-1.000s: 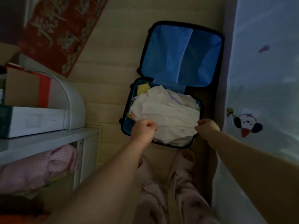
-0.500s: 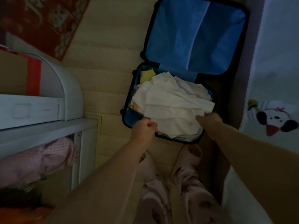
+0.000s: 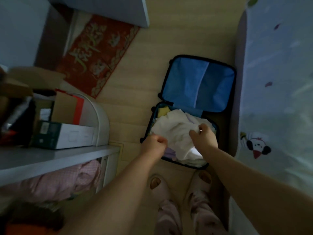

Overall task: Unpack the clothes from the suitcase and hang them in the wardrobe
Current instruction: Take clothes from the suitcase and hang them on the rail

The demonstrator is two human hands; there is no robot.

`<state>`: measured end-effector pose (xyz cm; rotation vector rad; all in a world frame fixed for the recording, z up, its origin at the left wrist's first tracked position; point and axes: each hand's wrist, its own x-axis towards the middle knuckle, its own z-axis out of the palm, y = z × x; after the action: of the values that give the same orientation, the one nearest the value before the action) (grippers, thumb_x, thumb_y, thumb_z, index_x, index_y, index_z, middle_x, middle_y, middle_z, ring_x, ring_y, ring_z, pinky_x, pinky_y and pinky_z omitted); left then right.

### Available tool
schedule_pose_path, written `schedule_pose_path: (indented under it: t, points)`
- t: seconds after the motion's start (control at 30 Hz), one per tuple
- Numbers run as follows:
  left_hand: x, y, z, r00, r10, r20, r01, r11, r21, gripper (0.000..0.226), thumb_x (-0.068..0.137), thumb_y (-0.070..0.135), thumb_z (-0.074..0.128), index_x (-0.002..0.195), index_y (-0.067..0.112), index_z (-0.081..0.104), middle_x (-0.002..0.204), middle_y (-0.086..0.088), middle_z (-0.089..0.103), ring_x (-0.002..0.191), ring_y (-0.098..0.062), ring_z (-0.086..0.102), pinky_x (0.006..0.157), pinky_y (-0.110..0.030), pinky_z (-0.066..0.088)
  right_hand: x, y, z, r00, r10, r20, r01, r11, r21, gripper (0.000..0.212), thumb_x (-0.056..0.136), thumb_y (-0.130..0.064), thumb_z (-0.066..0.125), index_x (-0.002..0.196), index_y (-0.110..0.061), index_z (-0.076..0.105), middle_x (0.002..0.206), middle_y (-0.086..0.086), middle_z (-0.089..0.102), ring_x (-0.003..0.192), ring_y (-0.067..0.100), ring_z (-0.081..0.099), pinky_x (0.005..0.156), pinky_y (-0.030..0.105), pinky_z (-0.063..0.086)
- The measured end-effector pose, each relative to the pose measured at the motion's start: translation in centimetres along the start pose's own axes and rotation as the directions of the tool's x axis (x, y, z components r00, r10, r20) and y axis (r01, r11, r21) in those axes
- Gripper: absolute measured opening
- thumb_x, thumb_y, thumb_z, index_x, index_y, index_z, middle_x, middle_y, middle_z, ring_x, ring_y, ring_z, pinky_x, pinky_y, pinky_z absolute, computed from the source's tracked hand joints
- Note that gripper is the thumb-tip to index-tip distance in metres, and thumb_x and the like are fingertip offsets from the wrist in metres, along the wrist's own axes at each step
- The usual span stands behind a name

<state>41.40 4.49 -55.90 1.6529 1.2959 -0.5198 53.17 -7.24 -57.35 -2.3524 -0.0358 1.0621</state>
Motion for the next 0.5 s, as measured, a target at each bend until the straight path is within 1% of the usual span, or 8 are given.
schedule_pose_path:
  t: [0.07,0.1,0.2,0.27,0.33,0.4,0.43,0.5]
  points:
    - [-2.0,0.8,-1.5,1.000,-0.012,0.007,0.012,1.000,-0.010,0.022,0.092,0.021,0.056,0.108,0.011,0.067,0.105,-0.007,0.068,0.100,-0.024,0.063,0.078,-0.024,0.047,-1.8,-2.1,-1.4,0.998,-0.046,-0.036,0.047,0.998,0.031,0.040,0.088,-0.030,0.056,0.124,-0.014,0.051,0.112,0.008,0.061,0.096,0.024,0.058,0.075,0.030,0.044]
    - [-3.1,1.1,-2.2,1.000,-0.016,0.016,0.016,1.000,-0.014,0.023,0.093,0.021,0.055,0.109,0.010,0.066,0.106,-0.007,0.067,0.100,-0.024,0.063,0.080,-0.024,0.047,-2.6,-3.1,-2.1,0.996,-0.072,-0.048,0.073,0.997,0.028,0.038,0.088,-0.030,0.057,0.123,-0.014,0.053,0.111,0.007,0.063,0.096,0.024,0.059,0.077,0.031,0.046]
    - [-6.7,2.1,-4.4,1.000,-0.003,0.008,0.003,0.999,-0.033,0.022,0.094,0.021,0.052,0.100,0.007,0.068,0.101,-0.008,0.068,0.091,-0.020,0.062,0.075,-0.023,0.046,-5.6,-6.6,-4.6,0.990,-0.124,-0.065,0.125,0.992,0.015,0.036,0.088,-0.032,0.057,0.121,-0.017,0.054,0.102,0.002,0.063,0.087,0.020,0.058,0.074,0.032,0.049]
    - [-9.6,2.9,-6.1,0.999,0.042,0.003,-0.042,0.998,-0.053,0.016,0.090,0.018,0.055,0.095,0.011,0.068,0.097,-0.004,0.067,0.089,-0.017,0.060,0.075,-0.023,0.045,-8.0,-9.2,-6.2,0.984,-0.162,-0.077,0.165,0.986,0.030,0.034,0.089,-0.032,0.056,0.120,-0.017,0.054,0.097,0.000,0.060,0.082,0.018,0.058,0.070,0.032,0.049]
    - [-12.3,4.0,-7.7,0.995,0.103,0.017,-0.102,0.993,-0.056,0.005,0.083,0.016,0.060,0.087,0.017,0.063,0.087,-0.002,0.062,0.081,-0.013,0.057,0.070,-0.022,0.042,-10.2,-11.8,-7.5,0.978,-0.193,-0.077,0.198,0.978,0.069,0.035,0.089,-0.032,0.056,0.119,-0.015,0.055,0.101,0.003,0.062,0.089,0.022,0.061,0.076,0.037,0.053]
    - [-15.0,5.3,-9.6,0.987,0.158,0.011,-0.157,0.986,-0.062,0.008,0.080,0.018,0.065,0.081,0.018,0.058,0.084,-0.001,0.060,0.077,-0.012,0.056,0.065,-0.023,0.042,-12.9,-14.7,-8.8,0.969,-0.239,-0.064,0.245,0.963,0.115,0.035,0.088,-0.031,0.057,0.117,-0.012,0.056,0.105,0.008,0.063,0.095,0.028,0.062,0.081,0.044,0.055]
    - [-16.2,5.8,-10.4,0.985,0.174,0.007,-0.173,0.983,-0.058,0.012,0.079,0.022,0.069,0.081,0.019,0.057,0.087,0.000,0.063,0.079,-0.012,0.059,0.067,-0.023,0.044,-14.1,-16.2,-9.4,0.964,-0.260,-0.057,0.265,0.954,0.141,0.033,0.088,-0.029,0.057,0.115,-0.011,0.056,0.104,0.008,0.062,0.093,0.029,0.063,0.077,0.045,0.056]
    - [-18.6,6.7,-12.3,0.979,0.201,-0.011,-0.202,0.978,-0.045,0.024,0.076,0.030,0.074,0.092,0.020,0.059,0.097,0.002,0.066,0.089,-0.013,0.062,0.077,-0.025,0.050,-16.9,-19.0,-10.5,0.955,-0.294,-0.041,0.297,0.933,0.203,0.027,0.089,-0.024,0.056,0.112,-0.009,0.055,0.100,0.009,0.059,0.083,0.026,0.063,0.060,0.038,0.058]
